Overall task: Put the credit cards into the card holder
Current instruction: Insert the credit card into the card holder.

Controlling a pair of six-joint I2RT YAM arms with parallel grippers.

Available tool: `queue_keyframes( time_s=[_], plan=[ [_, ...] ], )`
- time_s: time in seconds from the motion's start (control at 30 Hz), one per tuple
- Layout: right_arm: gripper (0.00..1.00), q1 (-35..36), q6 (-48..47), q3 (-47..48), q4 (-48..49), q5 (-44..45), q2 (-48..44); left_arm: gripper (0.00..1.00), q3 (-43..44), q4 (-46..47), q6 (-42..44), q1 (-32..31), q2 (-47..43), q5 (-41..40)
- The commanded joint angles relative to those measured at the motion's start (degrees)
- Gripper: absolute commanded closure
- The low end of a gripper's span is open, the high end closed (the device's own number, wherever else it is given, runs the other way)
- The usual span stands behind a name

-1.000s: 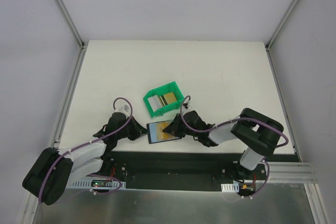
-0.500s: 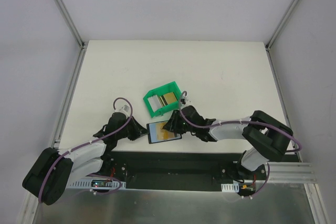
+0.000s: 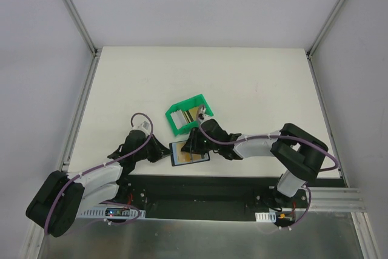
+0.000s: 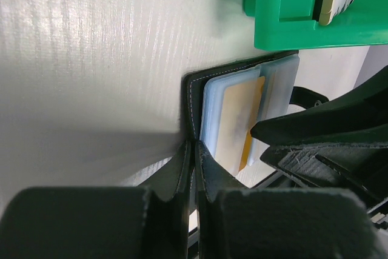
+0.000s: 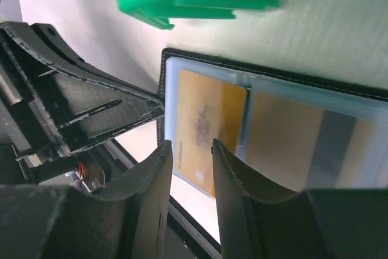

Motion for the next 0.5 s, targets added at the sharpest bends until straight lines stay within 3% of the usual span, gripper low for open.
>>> queue_keyframes(
  time_s=[0.0, 0.47],
  plan=[
    [0.65, 1.0, -2.1, 3.1, 0.9, -2.3, 0.8, 1.00, 0.0, -0.8, 1.2, 0.5, 0.5, 0.8],
    [0.61, 1.2, -5.2, 3.1, -11.4, 7.5, -3.9, 1.00, -0.5, -1.1, 1.0, 0.5, -0.5, 0.8]
  ],
)
